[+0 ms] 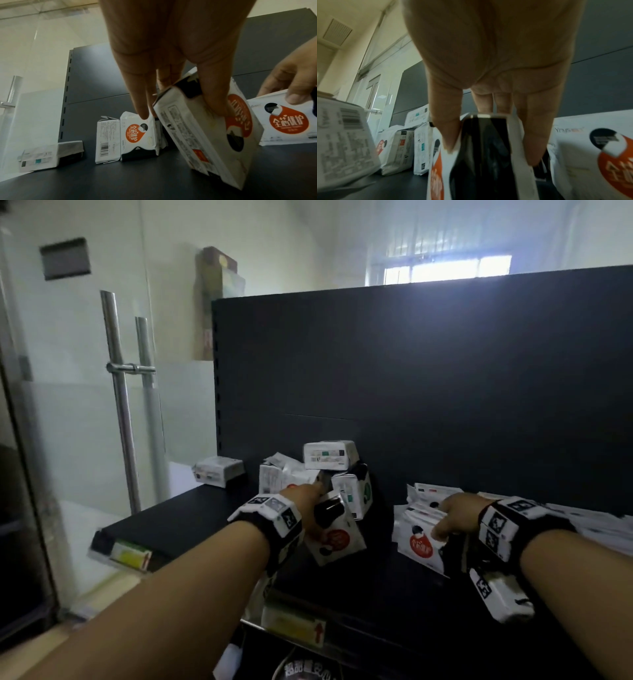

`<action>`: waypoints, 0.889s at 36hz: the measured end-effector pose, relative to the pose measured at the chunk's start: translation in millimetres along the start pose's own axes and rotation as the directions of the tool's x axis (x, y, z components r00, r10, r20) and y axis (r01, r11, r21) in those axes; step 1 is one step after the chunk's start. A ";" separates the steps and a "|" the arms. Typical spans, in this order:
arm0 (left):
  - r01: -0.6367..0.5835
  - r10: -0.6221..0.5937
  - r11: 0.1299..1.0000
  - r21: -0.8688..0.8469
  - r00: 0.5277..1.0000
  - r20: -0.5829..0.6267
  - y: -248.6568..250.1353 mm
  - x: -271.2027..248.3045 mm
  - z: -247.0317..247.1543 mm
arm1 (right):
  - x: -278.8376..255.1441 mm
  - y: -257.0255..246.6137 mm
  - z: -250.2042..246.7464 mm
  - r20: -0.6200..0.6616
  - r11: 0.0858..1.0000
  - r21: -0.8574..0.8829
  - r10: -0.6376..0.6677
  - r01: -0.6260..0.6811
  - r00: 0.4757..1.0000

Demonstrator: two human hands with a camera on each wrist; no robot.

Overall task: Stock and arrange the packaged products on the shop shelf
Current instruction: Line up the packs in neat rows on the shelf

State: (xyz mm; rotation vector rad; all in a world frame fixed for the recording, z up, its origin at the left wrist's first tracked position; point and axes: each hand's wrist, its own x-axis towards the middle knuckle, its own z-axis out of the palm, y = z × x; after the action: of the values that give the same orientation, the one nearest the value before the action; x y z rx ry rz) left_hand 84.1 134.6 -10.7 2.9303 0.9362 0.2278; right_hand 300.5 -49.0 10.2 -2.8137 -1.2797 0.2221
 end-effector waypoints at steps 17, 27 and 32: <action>0.096 -0.093 0.988 -0.123 0.995 0.036 -19.4 8.2 5.8 | 55.6 0.1 8.1 -0.110 0.971 -0.240 -0.034 0.007 0.993; 0.166 -0.163 0.949 -0.268 0.986 0.034 -19.7 -4.5 -0.3 | 49.9 -0.8 6.1 -0.131 0.954 -0.295 0.017 -0.055 0.991; 0.165 -0.172 0.911 -0.379 0.985 0.015 -6.7 -7.6 -17.1 | 16.9 -36.3 -12.2 -0.176 0.969 0.073 -0.222 0.238 0.959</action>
State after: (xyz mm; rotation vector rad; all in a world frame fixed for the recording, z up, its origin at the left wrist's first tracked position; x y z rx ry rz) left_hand 71.5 135.8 4.7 2.4843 1.0104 0.3801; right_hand 286.1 -12.1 23.9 -2.5160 -1.4984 0.0346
